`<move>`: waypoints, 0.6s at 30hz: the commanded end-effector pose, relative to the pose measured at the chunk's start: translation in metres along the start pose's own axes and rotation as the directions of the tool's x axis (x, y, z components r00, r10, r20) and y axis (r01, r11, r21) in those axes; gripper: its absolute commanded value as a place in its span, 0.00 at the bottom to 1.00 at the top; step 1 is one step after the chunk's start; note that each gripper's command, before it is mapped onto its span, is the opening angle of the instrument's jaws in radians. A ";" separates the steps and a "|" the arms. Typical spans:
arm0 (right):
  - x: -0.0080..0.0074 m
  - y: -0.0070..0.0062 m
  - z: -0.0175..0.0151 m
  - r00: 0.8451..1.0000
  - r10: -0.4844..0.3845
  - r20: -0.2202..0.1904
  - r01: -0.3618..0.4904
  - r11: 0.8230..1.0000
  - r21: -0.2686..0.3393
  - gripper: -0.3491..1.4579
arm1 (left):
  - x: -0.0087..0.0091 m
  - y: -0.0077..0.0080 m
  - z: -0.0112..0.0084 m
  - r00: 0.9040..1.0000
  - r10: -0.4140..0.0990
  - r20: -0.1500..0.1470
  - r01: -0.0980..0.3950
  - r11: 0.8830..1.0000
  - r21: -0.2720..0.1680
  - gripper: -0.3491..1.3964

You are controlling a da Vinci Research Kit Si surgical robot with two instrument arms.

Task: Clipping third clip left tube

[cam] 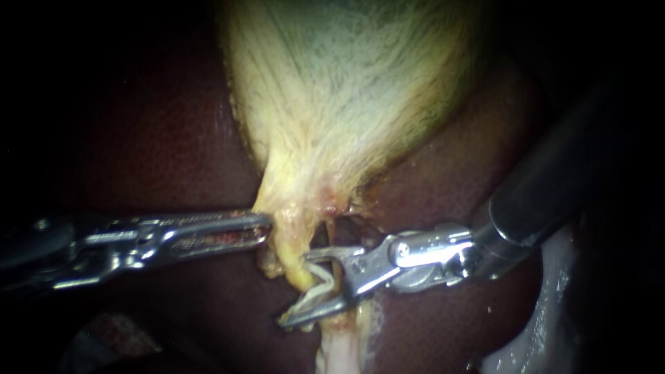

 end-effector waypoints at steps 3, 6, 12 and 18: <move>0.0011 0.0004 -0.0007 1.000 0.008 -0.006 -0.008 1.000 -0.017 0.52 | 0.0000 0.0000 0.0000 1.000 0.000 0.000 0.000 1.000 0.001 0.00; 0.0020 0.0006 -0.0014 1.000 0.015 -0.009 -0.015 1.000 -0.020 0.52 | 0.0000 0.0000 0.0001 1.000 0.000 0.000 0.000 1.000 0.001 0.00; 0.0030 0.0008 -0.0022 1.000 0.021 -0.013 -0.022 1.000 -0.020 0.50 | 0.0001 -0.0001 0.0002 1.000 0.001 0.000 -0.001 1.000 0.001 0.00; 0.0033 0.0008 -0.0023 0.999 0.046 -0.014 -0.047 0.999 -0.020 0.48 | 0.0001 -0.0001 0.0002 1.000 0.001 0.000 -0.001 1.000 0.000 0.00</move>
